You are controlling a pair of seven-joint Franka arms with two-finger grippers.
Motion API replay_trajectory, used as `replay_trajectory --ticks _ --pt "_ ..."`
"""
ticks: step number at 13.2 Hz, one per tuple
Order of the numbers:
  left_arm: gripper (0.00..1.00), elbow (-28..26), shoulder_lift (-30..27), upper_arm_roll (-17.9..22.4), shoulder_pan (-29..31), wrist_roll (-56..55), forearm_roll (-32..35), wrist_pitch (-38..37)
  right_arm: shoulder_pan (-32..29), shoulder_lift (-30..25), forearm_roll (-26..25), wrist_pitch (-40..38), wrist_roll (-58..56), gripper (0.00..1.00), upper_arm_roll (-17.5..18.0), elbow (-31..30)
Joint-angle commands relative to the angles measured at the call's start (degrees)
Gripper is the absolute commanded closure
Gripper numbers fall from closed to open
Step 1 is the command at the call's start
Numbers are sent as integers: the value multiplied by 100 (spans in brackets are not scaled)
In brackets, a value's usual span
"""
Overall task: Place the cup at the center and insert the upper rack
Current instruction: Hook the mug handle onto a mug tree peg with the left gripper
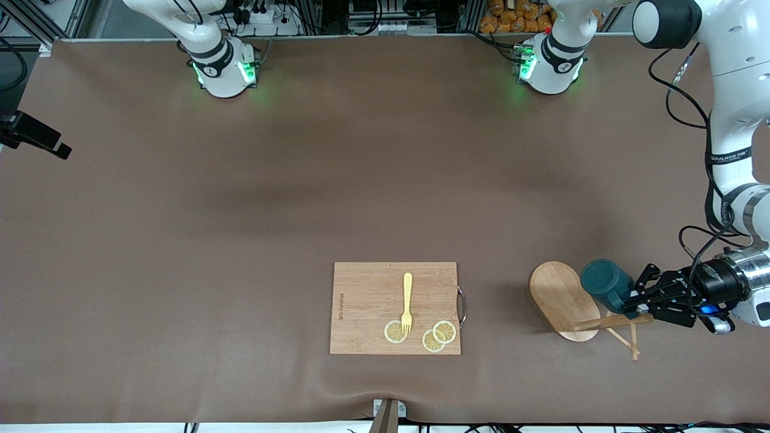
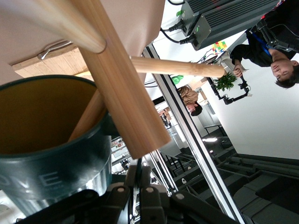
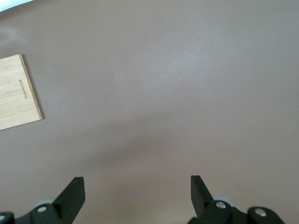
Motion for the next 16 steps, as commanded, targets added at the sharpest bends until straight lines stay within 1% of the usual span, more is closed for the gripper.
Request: replay_trajectory --ticks 1,2,4,5,7,8,9,16 --pt "95 70 28 7 41 51 -165 -79 -52 5 6 -66 -79 0 45 65" --pt "90 70 28 7 41 34 -165 -70 -70 -12 -11 -92 -88 0 36 65" --pt "85 70 28 7 41 43 -165 -52 -79 -21 -55 -276 -385 0 36 65" --pt "79 79 28 7 33 34 -156 -35 -70 -21 -169 -286 -622 0 45 65" --pt "60 79 20 7 33 34 -156 18 -70 -21 -292 -286 -1070 0 45 65" --pt "56 79 11 7 33 34 -156 18 -70 -21 -301 -295 -1211 0 45 65" --pt "50 79 2 7 41 34 -156 18 -87 -21 -302 -295 -1265 0 36 65" --pt "50 79 -42 7 173 -54 -147 -26 -52 -12 -258 -286 -1248 0 45 65"
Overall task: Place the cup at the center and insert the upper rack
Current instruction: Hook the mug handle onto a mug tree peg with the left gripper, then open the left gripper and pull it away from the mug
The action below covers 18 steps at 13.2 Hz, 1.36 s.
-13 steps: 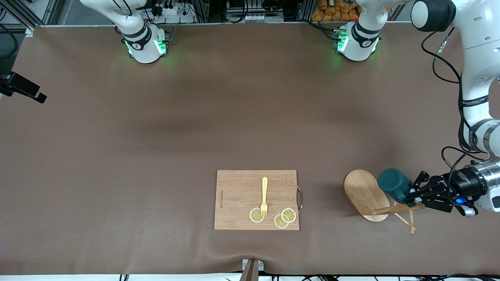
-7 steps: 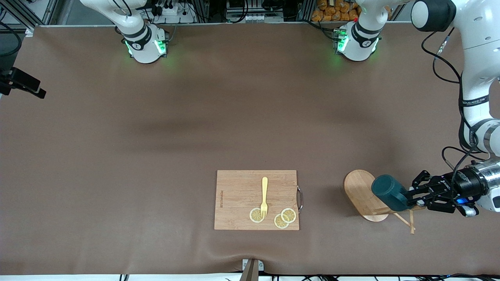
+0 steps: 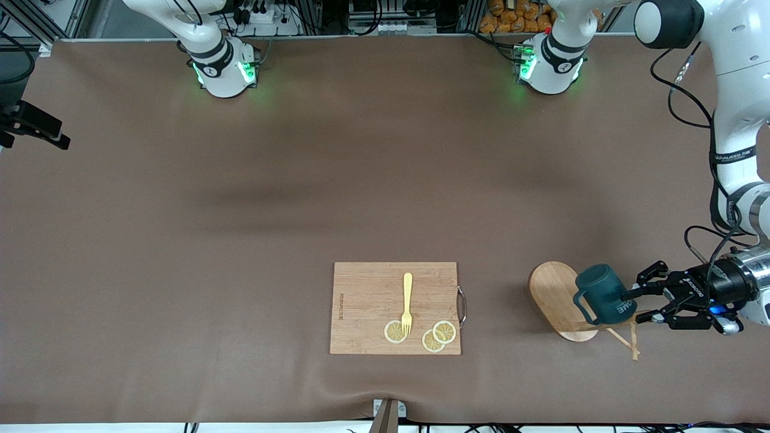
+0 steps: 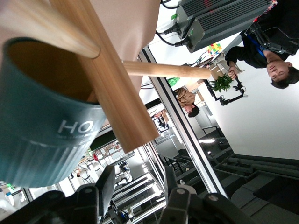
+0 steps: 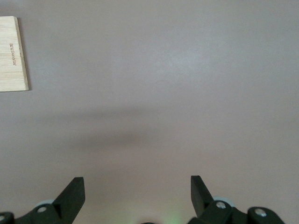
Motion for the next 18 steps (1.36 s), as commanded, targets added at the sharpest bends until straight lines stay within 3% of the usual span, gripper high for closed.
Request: replay_trajectory --ticks 1,3,6,8,9,11,18 --pt "50 20 -94 -8 94 -62 -135 -50 -52 -10 -21 -64 -80 0 52 63" --pt "50 20 -234 27 85 -97 -65 -59 -43 -10 -30 -64 -80 0 61 63" --pt "42 20 -392 27 68 -404 164 -50 -43 -10 -30 -64 -89 0 61 63" --pt "27 20 -568 18 50 -440 522 -50 -26 -10 -30 -72 -89 0 61 63" --pt "0 20 -621 18 41 -423 637 -50 -26 -10 -21 -73 -89 0 61 63" --pt "0 20 -735 18 15 -423 743 -50 -26 -1 31 -64 -54 0 61 63" --pt "0 28 -1341 -61 -160 -370 2420 -41 212 69 -4 244 -36 0 52 71"
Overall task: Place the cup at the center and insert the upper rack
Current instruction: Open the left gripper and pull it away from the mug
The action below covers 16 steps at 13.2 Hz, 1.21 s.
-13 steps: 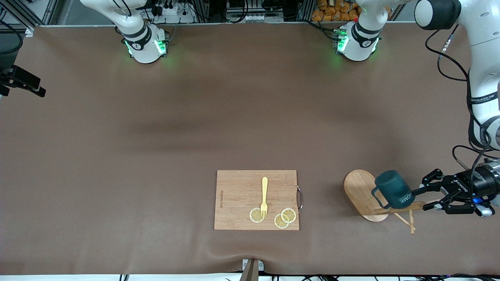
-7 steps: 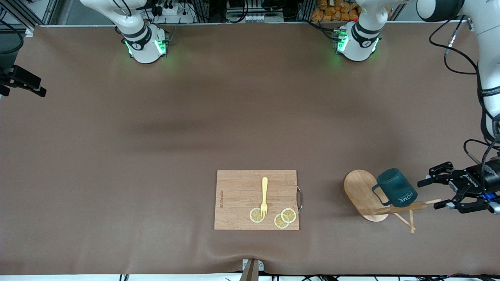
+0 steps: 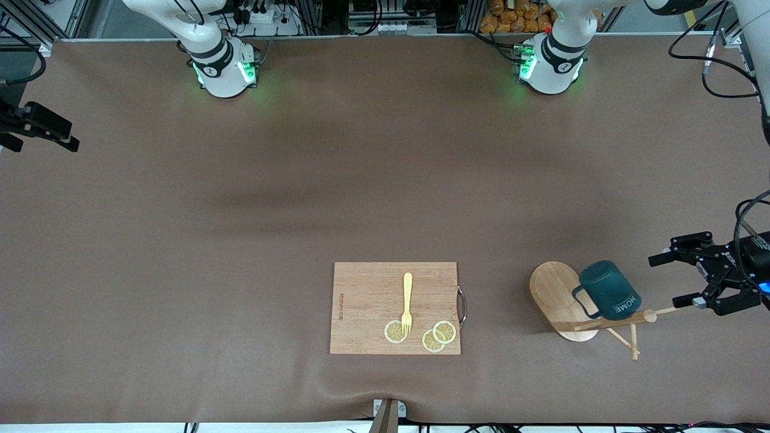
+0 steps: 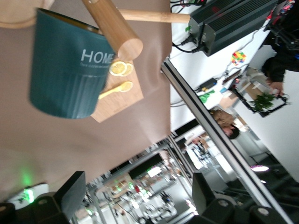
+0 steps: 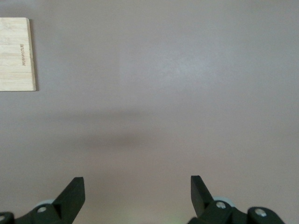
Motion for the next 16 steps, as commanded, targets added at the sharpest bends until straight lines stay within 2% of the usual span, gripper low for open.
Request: replay_trajectory --ticks 1,5,9,11,16 --pt "0 -91 -309 -28 -145 -21 654 -22 -1 61 16 148 -2 0 -25 72" --pt "0 -100 -695 -37 -400 93 1673 -13 -20 167 16 482 -81 0 -25 45" --pt "0 -108 -1047 -37 -865 524 3289 -21 25 105 -80 412 -2 0 -25 72" --pt "0 -117 -1214 -55 -971 603 3800 -22 -28 140 -80 395 -45 0 -34 19" --pt "0 -152 -1671 -169 -989 2086 5012 -39 42 342 -124 -9 -72 0 -25 -16"
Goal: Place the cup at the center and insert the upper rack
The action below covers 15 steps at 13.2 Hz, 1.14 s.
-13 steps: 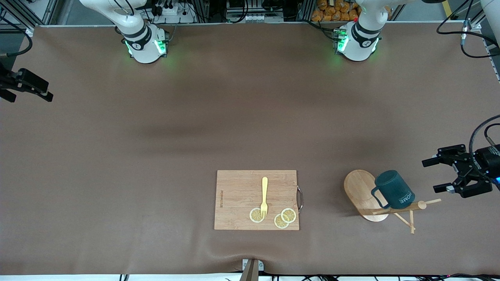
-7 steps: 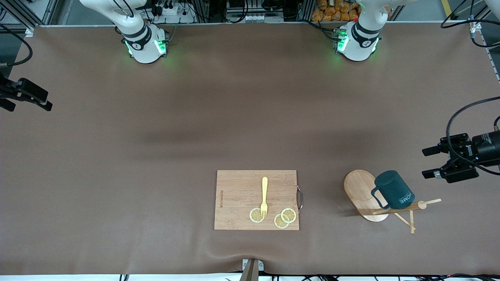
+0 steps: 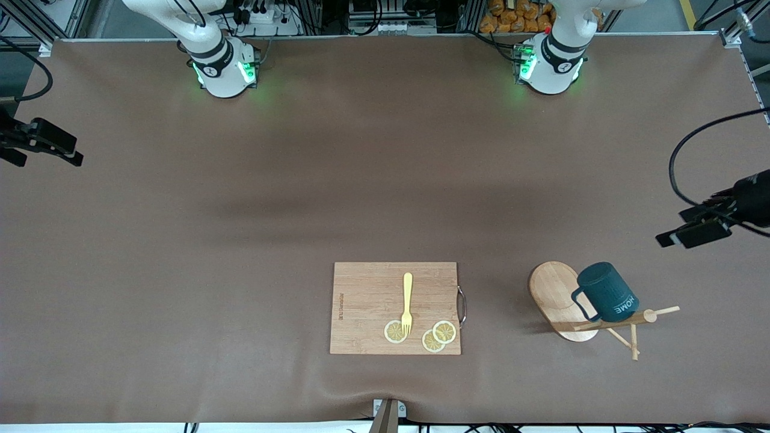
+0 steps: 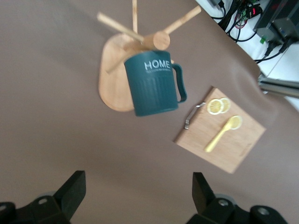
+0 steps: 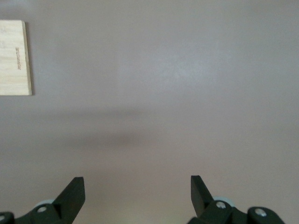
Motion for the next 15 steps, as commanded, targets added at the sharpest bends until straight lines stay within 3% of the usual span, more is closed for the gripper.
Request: replay_trajectory --ticks 1,7,15 --pt "0 -154 -276 -135 -6 661 711 -29 34 206 -87 -114 -54 0 7 -30" --pt "0 -162 -593 -628 11 1197 1996 -266 131 418 -61 -237 -54 0 16 23" --pt "0 -565 -1207 -874 81 1480 2024 -539 -88 189 9 -299 -185 0 -19 84"
